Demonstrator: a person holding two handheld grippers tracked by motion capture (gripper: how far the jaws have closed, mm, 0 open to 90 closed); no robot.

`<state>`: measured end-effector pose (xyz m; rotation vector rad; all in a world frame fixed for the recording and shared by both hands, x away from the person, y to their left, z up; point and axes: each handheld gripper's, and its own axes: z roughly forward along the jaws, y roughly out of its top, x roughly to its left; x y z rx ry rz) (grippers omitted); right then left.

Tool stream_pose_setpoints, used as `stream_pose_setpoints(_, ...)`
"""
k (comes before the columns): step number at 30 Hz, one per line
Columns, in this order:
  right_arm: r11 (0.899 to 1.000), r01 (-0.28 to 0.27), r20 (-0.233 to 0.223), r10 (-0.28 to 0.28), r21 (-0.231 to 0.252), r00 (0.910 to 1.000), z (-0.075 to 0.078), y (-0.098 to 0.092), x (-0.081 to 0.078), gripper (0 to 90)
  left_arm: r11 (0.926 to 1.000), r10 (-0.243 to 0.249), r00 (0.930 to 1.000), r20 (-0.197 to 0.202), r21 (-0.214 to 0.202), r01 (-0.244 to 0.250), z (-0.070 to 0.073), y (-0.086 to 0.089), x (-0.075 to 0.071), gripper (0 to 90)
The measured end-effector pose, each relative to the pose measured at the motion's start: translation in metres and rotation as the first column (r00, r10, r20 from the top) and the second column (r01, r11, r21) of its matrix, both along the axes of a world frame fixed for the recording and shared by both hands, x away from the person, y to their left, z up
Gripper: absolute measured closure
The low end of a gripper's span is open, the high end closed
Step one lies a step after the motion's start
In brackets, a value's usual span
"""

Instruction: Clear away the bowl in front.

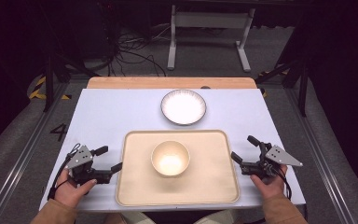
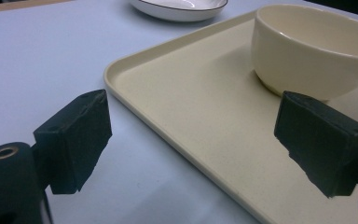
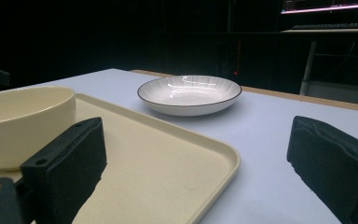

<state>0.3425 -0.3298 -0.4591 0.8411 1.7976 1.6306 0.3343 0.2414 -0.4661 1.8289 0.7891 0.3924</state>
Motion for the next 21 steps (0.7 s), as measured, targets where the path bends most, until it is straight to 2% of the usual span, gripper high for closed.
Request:
stream_pose_setpoints(2, 1.000, 0.000, 0.001, 0.000, -0.001, 1.0000, 0.0000, 0.0000, -0.0002, 5.2, 1.0000, 0.007, 1.0000, 0.005, -0.002, -0.007, -0.0010, -0.0003, -0.0006, 10.8)
stream_pose_setpoints(6, 1.000, -0.002, 0.004, 0.002, -0.003, 1.0000, -0.0001, -0.0002, -0.0005, 5.0, 0.9998, -0.018, 0.9997, 0.019, 0.013, 0.017, -0.0014, -0.0012, -0.0015, 7.1)
stream_pose_setpoints(10, 1.000, -0.002, 0.007, 0.002, 0.000, 1.0000, -0.0002, -0.0002, -0.0008, 4.8, 0.9997, -0.005, 0.9993, 0.036, 0.025, 0.005, -0.0012, -0.0019, -0.0035, 6.7)
stream_pose_setpoints(14, 1.000, -0.004, 0.009, 0.004, 0.000, 0.9999, -0.0002, -0.0003, -0.0009, 4.8, 1.0000, -0.001, 0.9994, 0.035, -0.009, 0.001, -0.0016, 0.0008, -0.0041, 5.7)
stream_pose_setpoints(21, 1.000, -0.005, 0.009, 0.005, -0.002, 0.9999, -0.0002, -0.0001, -0.0009, 4.7, 1.0000, -0.009, 0.9991, 0.041, -0.003, 0.009, -0.0015, 0.0008, -0.0041, 5.7)
